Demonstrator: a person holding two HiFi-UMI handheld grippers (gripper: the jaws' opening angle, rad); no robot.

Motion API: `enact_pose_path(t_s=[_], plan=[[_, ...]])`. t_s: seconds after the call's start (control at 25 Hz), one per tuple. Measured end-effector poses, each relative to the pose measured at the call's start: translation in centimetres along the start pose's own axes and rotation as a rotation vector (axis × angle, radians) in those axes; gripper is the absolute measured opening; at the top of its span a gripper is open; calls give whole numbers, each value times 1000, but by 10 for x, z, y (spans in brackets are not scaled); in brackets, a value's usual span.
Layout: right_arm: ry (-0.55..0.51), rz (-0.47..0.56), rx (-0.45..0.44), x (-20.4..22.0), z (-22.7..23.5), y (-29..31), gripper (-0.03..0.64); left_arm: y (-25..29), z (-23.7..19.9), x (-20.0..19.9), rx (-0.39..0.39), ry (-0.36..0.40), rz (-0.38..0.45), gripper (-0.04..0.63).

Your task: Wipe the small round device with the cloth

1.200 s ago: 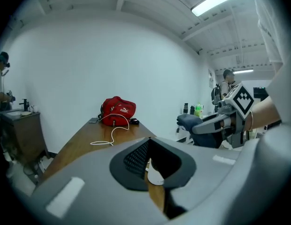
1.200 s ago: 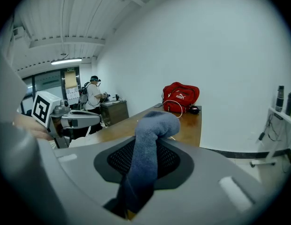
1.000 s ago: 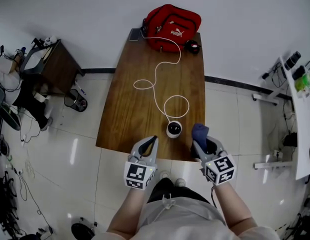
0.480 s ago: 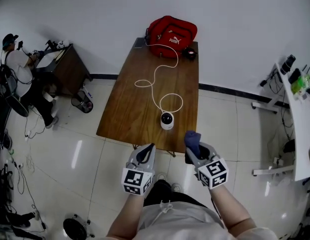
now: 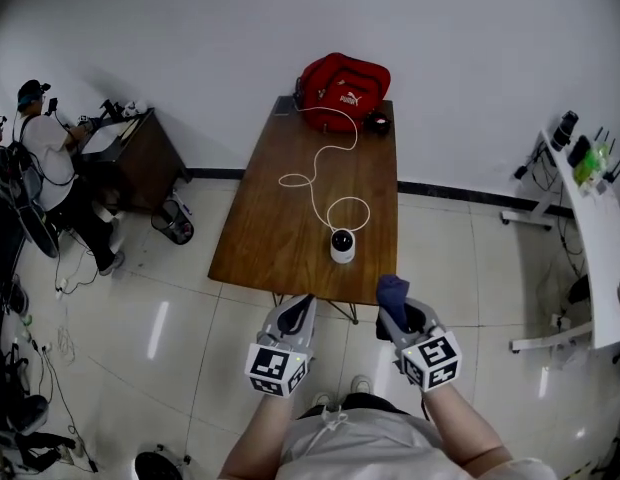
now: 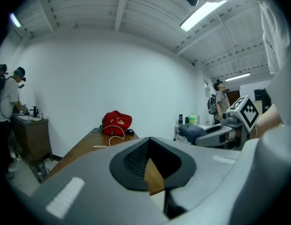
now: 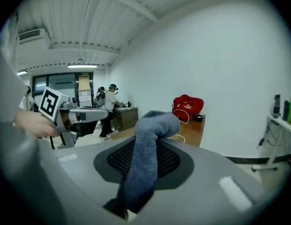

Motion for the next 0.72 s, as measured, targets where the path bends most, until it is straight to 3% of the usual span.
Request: enact_pose_path(t_s=[0.32,0.72], plan=[[-10,55,47,-15,-42,1,106,-27,-18,-23,46,-31,22,6],[-9,65,75,-23,-56,11,106,-34,-34,-43,86,-14,65,6]])
Point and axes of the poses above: the fingertips, and each gripper's own axes: y forward along the fingers, z to its right, x out of its underside, the point moved 3 cm from there along -y, backward along the fingers, and after that the axes turned 9 degrees about z, right-handed, at the moved point
